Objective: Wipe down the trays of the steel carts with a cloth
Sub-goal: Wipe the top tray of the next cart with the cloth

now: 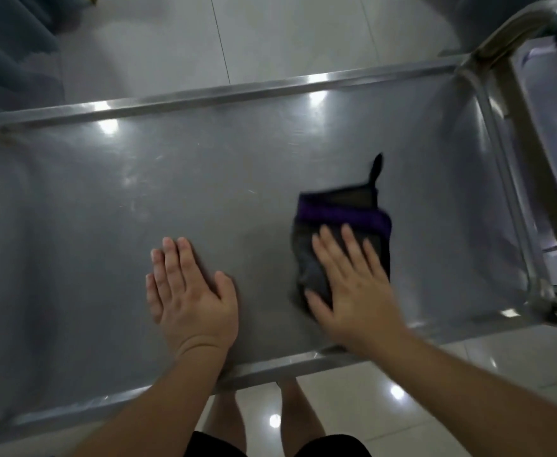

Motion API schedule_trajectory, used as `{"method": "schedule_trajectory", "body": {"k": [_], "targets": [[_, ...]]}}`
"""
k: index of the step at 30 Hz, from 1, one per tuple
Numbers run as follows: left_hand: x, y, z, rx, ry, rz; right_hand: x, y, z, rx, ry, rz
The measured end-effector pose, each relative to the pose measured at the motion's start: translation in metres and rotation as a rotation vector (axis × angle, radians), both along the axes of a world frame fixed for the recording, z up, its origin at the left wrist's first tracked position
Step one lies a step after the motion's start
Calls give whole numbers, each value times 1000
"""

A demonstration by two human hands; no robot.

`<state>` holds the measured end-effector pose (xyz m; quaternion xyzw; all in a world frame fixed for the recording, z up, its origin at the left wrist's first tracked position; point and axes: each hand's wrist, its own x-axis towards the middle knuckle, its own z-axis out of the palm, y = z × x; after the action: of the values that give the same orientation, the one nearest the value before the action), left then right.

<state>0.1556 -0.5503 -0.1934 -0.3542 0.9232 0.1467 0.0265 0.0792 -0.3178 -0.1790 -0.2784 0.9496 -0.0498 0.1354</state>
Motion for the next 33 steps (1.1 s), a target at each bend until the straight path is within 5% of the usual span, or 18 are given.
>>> {"method": "schedule_trajectory", "body": {"k": [4,8,16,20,27,33], "targets": [[5,0,1,20,10,-3,60,38,1,82,-58,149],[6,0,-1,30,-24,-26,12,12,-4,39,-15,246],[3,-5,7,55,-45,-35,-177,-169,-4,14,-5,-38],[4,-15,14,143,-41,-73,-202,-204,-2,21,-32,-130],[10,-106,34,48,-52,-391,-118,-166,11,30,-58,-67],[30,-192,22,-70,3,-249,61,-90,9,36,-79,48]]}}
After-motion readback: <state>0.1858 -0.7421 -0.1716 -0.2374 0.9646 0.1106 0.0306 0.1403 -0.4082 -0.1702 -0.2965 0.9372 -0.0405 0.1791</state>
